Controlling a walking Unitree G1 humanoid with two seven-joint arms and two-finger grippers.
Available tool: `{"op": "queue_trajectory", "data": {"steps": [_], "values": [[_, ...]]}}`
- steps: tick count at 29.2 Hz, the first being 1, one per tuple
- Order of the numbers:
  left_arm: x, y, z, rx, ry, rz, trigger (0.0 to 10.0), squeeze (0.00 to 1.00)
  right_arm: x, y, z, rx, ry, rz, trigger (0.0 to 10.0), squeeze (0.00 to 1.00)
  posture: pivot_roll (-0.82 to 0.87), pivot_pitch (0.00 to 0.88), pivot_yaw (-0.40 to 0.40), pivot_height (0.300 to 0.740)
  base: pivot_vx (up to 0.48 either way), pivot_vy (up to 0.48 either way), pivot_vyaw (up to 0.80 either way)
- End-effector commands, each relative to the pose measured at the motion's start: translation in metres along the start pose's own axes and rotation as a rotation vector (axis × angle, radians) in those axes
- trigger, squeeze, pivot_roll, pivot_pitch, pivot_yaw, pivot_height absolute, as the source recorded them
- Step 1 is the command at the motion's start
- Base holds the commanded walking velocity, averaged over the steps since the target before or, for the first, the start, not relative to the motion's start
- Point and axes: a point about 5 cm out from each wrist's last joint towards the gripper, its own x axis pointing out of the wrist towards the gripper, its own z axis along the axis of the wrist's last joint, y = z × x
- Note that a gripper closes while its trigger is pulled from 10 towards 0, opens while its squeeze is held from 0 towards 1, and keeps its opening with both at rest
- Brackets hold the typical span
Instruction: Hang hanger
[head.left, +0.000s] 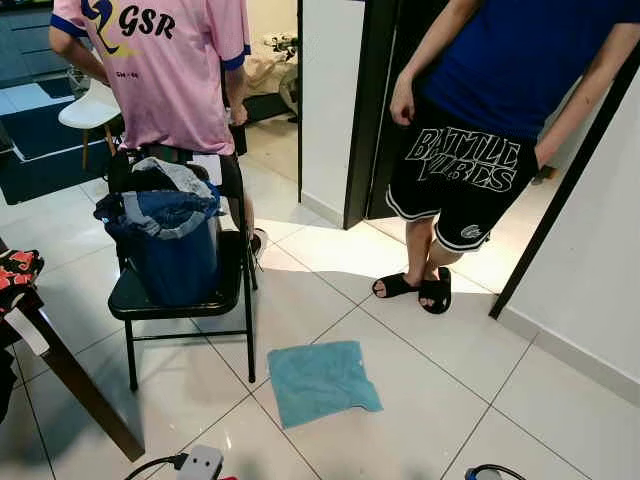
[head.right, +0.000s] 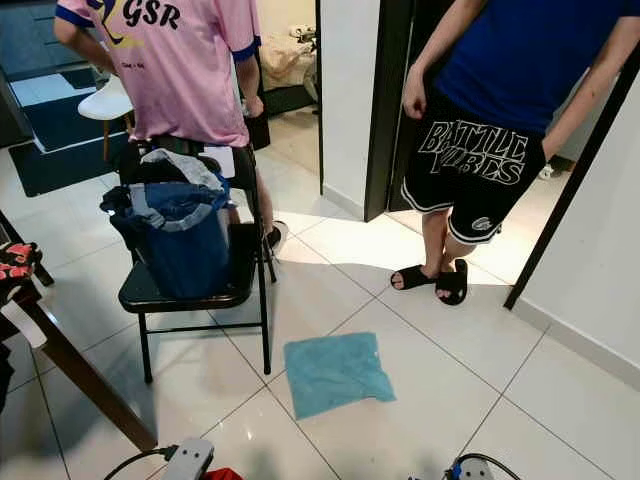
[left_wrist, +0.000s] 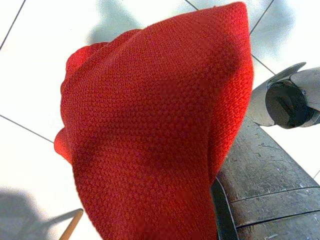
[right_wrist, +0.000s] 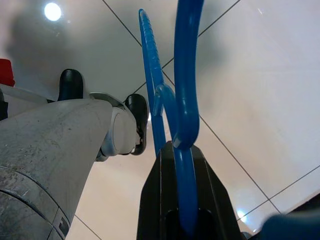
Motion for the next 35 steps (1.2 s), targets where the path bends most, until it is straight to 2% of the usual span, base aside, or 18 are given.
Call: {"op": "queue_trajectory", "data": {"steps": [1, 29, 34, 35], "values": [[-0.0022, 0.0057, -0.0029, 0.021, 0.014, 0.011, 10.0, 0.0, 0.0007, 0.0032, -0.0021, -0.006, 0.006, 0.009, 10.0, 0.0, -0.05, 0.0, -0.018, 0.74, 0.0, 0.0, 0.0], [-0.0015, 0.0033, -0.0014, 0.022, 0.001, 0.001, 10.0, 0.0, 0.0002, 0.0014, -0.0018, 0.003, 0.002, 0.005, 10.0, 0.0, -0.05, 0.0, -0.022, 0.74, 0.0, 0.0, 0.0], [-0.0022, 0.0045, 0.0049, 0.124, -0.037, -0.01, 10.0, 0.0, 0.0006, 0.0031, -0.0016, 0.002, -0.002, 0.008, 10.0, 0.0, -0.05, 0.0, -0.016, 0.74, 0.0, 0.0, 0.0], [-0.0022, 0.0045, 0.0049, 0.124, -0.037, -0.01, 10.0, 0.0, 0.0006, 0.0031, -0.0016, 0.002, -0.002, 0.008, 10.0, 0.0, -0.05, 0.0, -0.016, 0.74, 0.0, 0.0, 0.0]]}}
